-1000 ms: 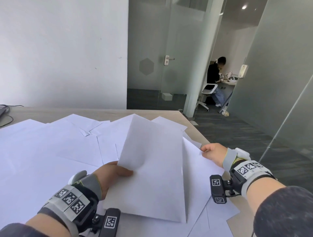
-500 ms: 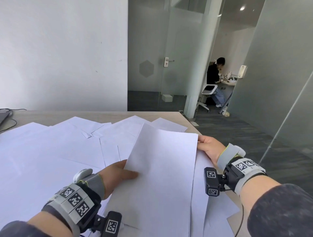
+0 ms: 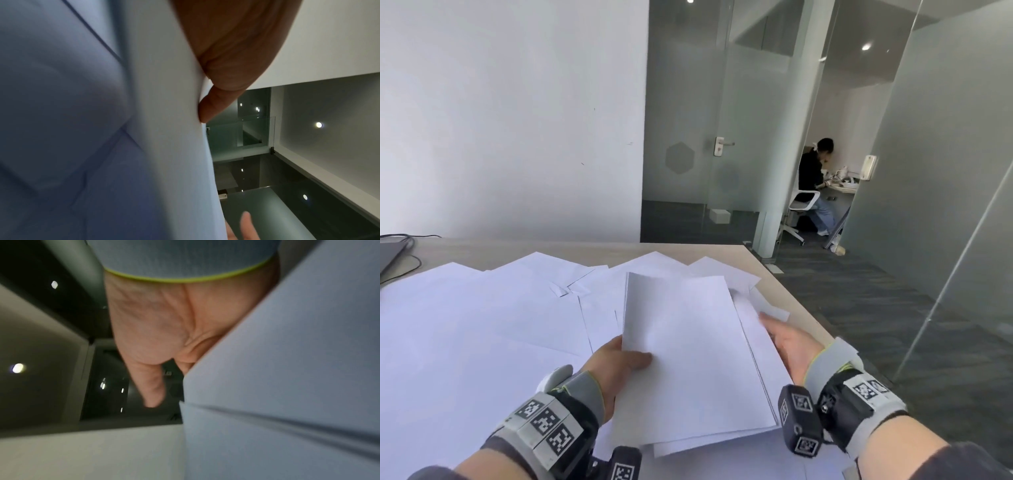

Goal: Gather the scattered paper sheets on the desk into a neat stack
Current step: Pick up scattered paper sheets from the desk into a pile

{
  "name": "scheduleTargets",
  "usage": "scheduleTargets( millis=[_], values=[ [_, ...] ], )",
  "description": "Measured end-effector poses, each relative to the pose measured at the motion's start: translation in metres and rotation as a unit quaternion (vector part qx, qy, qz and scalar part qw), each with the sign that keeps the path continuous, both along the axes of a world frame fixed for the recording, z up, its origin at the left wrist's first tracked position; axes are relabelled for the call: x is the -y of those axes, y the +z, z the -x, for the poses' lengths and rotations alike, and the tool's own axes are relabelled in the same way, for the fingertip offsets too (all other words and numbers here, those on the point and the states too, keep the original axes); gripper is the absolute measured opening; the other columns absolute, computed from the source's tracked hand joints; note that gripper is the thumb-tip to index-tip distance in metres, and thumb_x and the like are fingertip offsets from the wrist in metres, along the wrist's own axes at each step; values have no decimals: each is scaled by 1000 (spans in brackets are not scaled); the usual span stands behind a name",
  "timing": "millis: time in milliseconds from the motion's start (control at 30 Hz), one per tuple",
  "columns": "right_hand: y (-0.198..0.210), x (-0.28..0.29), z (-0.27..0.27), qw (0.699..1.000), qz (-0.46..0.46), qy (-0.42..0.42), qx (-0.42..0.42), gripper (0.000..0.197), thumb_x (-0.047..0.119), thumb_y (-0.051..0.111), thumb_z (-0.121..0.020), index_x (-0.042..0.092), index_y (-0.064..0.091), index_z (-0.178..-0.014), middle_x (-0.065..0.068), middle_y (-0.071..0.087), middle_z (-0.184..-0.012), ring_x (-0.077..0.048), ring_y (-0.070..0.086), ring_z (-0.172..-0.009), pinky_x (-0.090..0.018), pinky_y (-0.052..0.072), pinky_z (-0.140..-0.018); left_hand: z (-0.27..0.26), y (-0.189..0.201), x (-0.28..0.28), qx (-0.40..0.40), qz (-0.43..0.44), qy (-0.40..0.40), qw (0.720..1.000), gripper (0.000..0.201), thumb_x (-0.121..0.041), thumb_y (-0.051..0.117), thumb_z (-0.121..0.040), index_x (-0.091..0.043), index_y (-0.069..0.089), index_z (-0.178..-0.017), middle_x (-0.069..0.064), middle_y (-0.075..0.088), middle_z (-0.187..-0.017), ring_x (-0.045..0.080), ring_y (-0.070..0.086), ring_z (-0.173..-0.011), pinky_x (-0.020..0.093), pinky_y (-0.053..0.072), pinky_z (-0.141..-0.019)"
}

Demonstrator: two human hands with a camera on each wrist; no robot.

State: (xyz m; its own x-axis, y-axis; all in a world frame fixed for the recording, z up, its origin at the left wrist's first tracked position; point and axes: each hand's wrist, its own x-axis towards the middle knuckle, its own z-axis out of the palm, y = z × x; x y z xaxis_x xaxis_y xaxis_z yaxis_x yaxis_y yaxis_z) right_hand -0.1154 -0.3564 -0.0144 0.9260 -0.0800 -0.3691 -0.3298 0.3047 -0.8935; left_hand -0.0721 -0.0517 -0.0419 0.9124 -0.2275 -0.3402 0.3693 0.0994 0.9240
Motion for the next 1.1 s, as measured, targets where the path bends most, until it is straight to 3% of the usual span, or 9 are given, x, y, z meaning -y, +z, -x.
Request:
scheduleTargets(
  millis=[100, 167, 300, 467, 600, 833, 933, 1033, 1100],
  values=[
    [-8, -15, -1, 986, 162, 23, 20, 33, 6, 70, -89, -3, 66, -121, -19, 75, -109, -27, 74, -82, -30, 58, -69, 2, -1, 5, -18, -8, -13, 1000, 27, 3, 60, -93, 0, 63, -119, 29, 74, -105, 49, 71, -94, 59, 58, -84],
    [-12, -23, -1, 970, 233, 46, 46, 27, -5, 65, -89, -1, 67, -116, -15, 75, -107, -23, 73, -82, -28, 57, -70, 5, 1, 6, -23, -13, -17, 1000, 24, -2, 61, -95, 3, 63, -119, 30, 73, -105, 48, 71, -94, 58, 57, -85],
    [-5, -36, 0, 966, 207, 6, 153, 30, -16, 59, -88, 4, 69, -108, -8, 77, -96, -20, 74, -83, -27, 58, -71, 4, 15, 2, 1, 4, 3, 1000, 25, 0, 59, -96, 5, 61, -120, 33, 70, -110, 46, 69, -91, 59, 56, -88],
    [26, -44, 2, 962, 88, -79, 246, 27, -11, 61, -88, 9, 75, -99, -21, 75, -105, -38, 70, -98, -55, 52, -97, 2, 60, -9, 131, 76, 35, 988, 36, -3, 74, -82, -6, 68, -117, 20, 76, -105, 40, 72, -93, 50, 57, -87],
    [47, -56, 1, 953, 58, -76, 288, 21, -4, 71, -81, 8, 78, -96, -22, 74, -108, -38, 70, -100, -51, 53, -96, 5, 86, -11, 208, 118, 0, 971, 65, -20, 85, -57, -6, 67, -117, 19, 75, -110, 37, 72, -94, 51, 57, -88],
    [4, -60, 6, 963, 134, -22, 233, 53, 26, 88, -59, 2, 76, -105, -18, 75, -110, -36, 70, -108, -56, 49, -104, 16, 55, -10, 157, 46, -47, 985, 59, -20, 86, -54, -4, 74, -109, 16, 77, -108, 35, 74, -98, 39, 58, -79],
    [-14, -56, 9, 959, 202, -10, 199, 53, 37, 88, -62, 9, 76, -106, -11, 77, -108, -29, 72, -106, -55, 50, -103, 17, 39, -9, 113, 3, -54, 992, 67, -29, 88, -48, -6, 75, -110, 14, 78, -106, 33, 75, -98, 44, 57, -89],
    [-13, -54, 9, 946, 274, -23, 172, 56, 53, 86, -67, 14, 75, -105, -2, 78, -104, -21, 73, -102, -48, 52, -101, 17, 35, -7, 92, -38, -41, 994, 55, -35, 81, -57, -10, 75, -107, 8, 80, -96, 30, 76, -90, 41, 59, -82],
    [-4, -55, 9, 945, 277, -20, 171, 31, 40, 80, -81, 18, 76, -102, 3, 79, -102, -17, 73, -100, -42, 53, -100, 17, 37, -7, 91, -50, -37, 994, 48, -35, 75, -62, -11, 74, -104, 8, 80, -93, 30, 75, -85, 41, 60, -78]
  ],
)
